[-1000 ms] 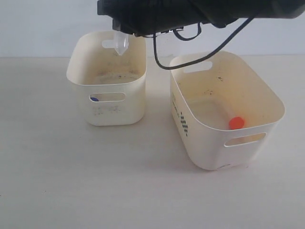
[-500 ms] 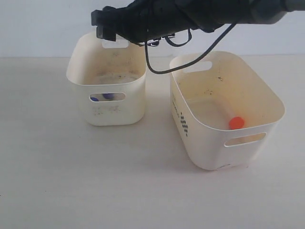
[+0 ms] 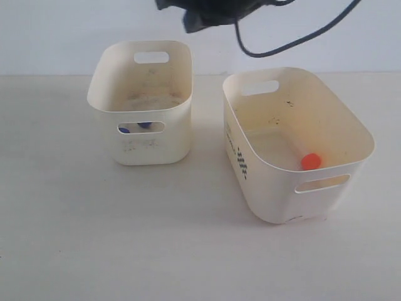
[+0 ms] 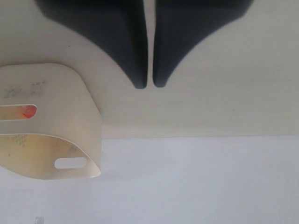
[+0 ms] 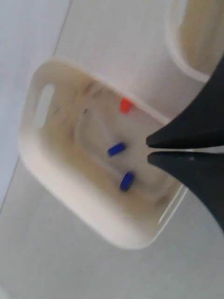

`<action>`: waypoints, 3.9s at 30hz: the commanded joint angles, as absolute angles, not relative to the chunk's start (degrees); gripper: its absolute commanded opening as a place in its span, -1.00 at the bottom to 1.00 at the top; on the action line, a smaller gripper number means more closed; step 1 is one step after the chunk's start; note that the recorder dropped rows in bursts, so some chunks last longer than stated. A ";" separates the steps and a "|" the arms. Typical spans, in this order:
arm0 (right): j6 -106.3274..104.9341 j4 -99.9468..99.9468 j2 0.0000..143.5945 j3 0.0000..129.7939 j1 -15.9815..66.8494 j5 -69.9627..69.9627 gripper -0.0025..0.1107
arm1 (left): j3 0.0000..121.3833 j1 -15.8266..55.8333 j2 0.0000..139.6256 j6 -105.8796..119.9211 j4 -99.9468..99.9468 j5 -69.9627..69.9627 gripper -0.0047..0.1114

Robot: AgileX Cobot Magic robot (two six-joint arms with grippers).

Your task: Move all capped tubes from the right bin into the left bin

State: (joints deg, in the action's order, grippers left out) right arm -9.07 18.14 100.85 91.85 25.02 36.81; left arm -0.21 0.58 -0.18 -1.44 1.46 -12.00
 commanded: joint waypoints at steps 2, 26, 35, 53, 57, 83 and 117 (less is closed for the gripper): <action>4.64 -3.88 98.70 92.22 23.00 55.32 -0.95 | 0.00 0.56 0.00 -1.99 1.10 -11.60 -0.84; 11.76 -20.00 111.83 91.97 23.12 68.65 -0.95 | 0.00 0.56 0.00 -1.99 1.10 -11.60 -0.84; 14.29 -20.24 113.94 91.97 23.00 65.47 -0.95 | 0.00 0.56 0.00 -1.99 1.10 -11.60 -0.84; 16.21 -15.34 116.40 91.97 21.12 64.40 -0.93 | 0.00 0.56 0.00 -1.99 1.10 -11.60 -0.84; 17.37 -16.07 117.17 91.97 21.12 64.05 -0.56 | 0.00 0.56 0.00 -1.99 1.10 -11.60 -0.84; 18.04 -22.17 121.90 91.97 21.12 63.77 0.28 | 0.00 0.56 0.00 -1.99 1.10 -11.60 -0.84; 25.23 -27.18 127.46 91.97 21.12 66.55 0.09 | 0.00 0.56 0.00 -1.99 1.10 -11.60 -0.84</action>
